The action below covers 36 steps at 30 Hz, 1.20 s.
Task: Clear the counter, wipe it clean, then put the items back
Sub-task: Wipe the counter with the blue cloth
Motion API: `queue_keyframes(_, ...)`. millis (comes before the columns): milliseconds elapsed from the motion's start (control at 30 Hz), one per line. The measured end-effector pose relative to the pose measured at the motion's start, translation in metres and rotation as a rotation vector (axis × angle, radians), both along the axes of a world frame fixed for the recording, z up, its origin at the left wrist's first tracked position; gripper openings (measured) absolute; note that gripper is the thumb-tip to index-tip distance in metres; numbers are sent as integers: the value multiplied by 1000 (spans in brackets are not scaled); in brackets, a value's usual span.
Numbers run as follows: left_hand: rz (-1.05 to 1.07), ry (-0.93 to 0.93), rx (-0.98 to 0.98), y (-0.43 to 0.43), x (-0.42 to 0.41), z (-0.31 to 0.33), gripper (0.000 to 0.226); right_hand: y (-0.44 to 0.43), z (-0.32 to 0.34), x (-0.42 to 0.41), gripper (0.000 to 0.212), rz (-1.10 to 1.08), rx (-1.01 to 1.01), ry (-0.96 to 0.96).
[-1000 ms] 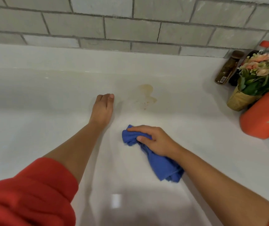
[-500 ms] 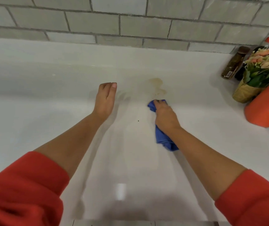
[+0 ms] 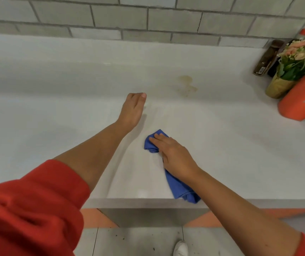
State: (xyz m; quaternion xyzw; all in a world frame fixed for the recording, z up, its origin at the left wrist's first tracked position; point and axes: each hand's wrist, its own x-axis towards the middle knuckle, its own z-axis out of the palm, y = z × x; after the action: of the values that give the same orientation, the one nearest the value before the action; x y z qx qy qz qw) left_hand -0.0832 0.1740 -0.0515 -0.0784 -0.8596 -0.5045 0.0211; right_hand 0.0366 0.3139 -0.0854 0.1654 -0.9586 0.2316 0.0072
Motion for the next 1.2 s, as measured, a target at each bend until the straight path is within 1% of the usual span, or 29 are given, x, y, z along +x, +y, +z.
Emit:
queue_keyframes(100, -20, 9, -21, -6, 11, 2, 41, -15, -4, 28, 49, 11, -72, 29)
queue_keyframes(200, -31, 1, -12, -12, 20, 5, 41, -34, -9, 57, 46, 33, -66, 124)
queue_keyframes(267, -40, 4, -8, -15, 26, 7, 41, -48, -10, 76, 44, 113, -75, 137)
queue_keyframes(333, -49, 15, -13, -18, 30, 10, 41, -60, -4, 97, 44, 263, -182, -34)
queue_keyframes(400, -54, 26, -16, -19, 32, 16, 42, -54, 9, 105, 39, 308, -334, -167)
queue_keyframes(433, -55, 32, -12, -19, 31, 20, 42, -46, 17, 104, 37, 275, -410, -220)
queue_keyframes(467, -55, 38, -8, -20, 29, 23, 42, -34, 25, 98, 36, 200, -499, -211)
queue_keyframes(500, -52, 47, -4, -19, 28, 25, 42, -19, 31, 87, 34, 86, -563, -147)
queue_keyframes(567, -50, 59, 12, -17, 28, 27, 42, 20, 37, 56, 32, -201, -547, 27)
queue_keyframes(600, -55, 57, 20, -16, 29, 28, 42, 39, 37, 38, 35, -327, -487, 54)
queue_keyframes(667, -70, 51, 27, -15, 31, 25, 43, 70, 29, 9, 41, -497, -298, -20)
queue_keyframes(733, -71, 46, 20, -17, 31, 21, 43, 76, 15, -7, 48, -531, -40, -77)
queue_keyframes(767, -62, 45, 15, -18, 30, 18, 43, 67, 9, -10, 50, -513, 75, -58)
queue_keyframes(800, -49, 43, 11, -19, 29, 16, 43, 53, 4, -12, 52, -464, 140, -27)
queue_keyframes(833, -34, 40, 4, -20, 27, 13, 43, 35, 1, -11, 52, -398, 158, 2)
queue_keyframes(867, -22, 38, -5, -20, 25, 11, 42, 15, -1, -9, 51, -310, 143, 31)
queue_keyframes(933, -10, 32, -7, -19, 21, 7, 42, -26, -3, 5, 44, -91, 24, 94)
queue_keyframes(1000, -12, 27, 28, -15, 16, 5, 40, -60, 2, 34, 36, 149, -86, 82)
queue_keyframes(1067, -12, 17, 77, -12, 11, 4, 35, -66, 9, 59, 34, 358, -194, -28)
queue_keyframes(1100, -9, 9, 89, -11, 8, 5, 35, -58, 17, 65, 35, 406, -253, -130)
queue_keyframes(1133, -3, 9, 88, -10, 4, 5, 36, -46, 27, 65, 35, 398, -325, -255)
queue_keyframes(1167, 9, 13, 81, -10, 1, 5, 37, -30, 34, 57, 34, 335, -414, -328)
queue_keyframes(1200, 27, 20, 81, -9, -2, 4, 37, -11, 42, 45, 34, 237, -495, -330)
